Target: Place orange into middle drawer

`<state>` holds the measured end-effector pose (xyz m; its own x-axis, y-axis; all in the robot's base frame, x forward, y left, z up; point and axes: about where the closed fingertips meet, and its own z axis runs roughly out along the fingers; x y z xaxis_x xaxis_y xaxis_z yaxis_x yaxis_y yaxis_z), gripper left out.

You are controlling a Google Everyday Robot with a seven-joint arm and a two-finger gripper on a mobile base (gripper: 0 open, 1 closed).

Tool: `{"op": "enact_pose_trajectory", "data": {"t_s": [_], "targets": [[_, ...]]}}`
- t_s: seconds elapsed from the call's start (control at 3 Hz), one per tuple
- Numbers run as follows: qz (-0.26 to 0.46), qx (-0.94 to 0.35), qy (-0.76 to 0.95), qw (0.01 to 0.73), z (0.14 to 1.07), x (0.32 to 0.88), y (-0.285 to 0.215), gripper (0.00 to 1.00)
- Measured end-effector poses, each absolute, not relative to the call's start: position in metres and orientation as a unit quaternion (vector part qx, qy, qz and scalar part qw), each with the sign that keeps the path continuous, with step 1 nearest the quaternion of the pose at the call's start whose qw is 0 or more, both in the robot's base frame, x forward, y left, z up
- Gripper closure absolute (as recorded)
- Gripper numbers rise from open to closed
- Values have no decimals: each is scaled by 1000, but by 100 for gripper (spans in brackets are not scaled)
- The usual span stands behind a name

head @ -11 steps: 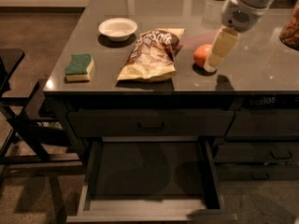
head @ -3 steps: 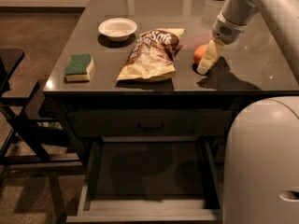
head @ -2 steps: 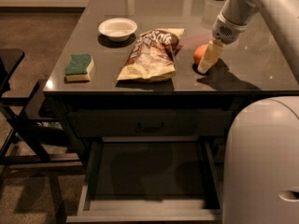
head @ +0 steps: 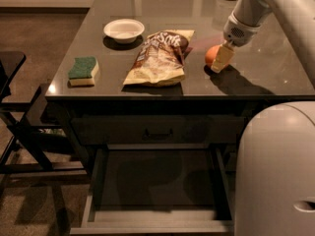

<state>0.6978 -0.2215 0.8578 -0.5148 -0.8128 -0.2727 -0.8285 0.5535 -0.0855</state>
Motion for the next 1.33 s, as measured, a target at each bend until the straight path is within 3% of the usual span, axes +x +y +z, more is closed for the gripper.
{"op": "enact_pose_trajectory", "data": {"t_s": [0.33,0.67,1.33], "targets": [[28,-472,870,142,858,698,-222,89],[28,-472,870,142,858,698,-222,100],[34,-468,869,158,862,695,-220,100]]}}
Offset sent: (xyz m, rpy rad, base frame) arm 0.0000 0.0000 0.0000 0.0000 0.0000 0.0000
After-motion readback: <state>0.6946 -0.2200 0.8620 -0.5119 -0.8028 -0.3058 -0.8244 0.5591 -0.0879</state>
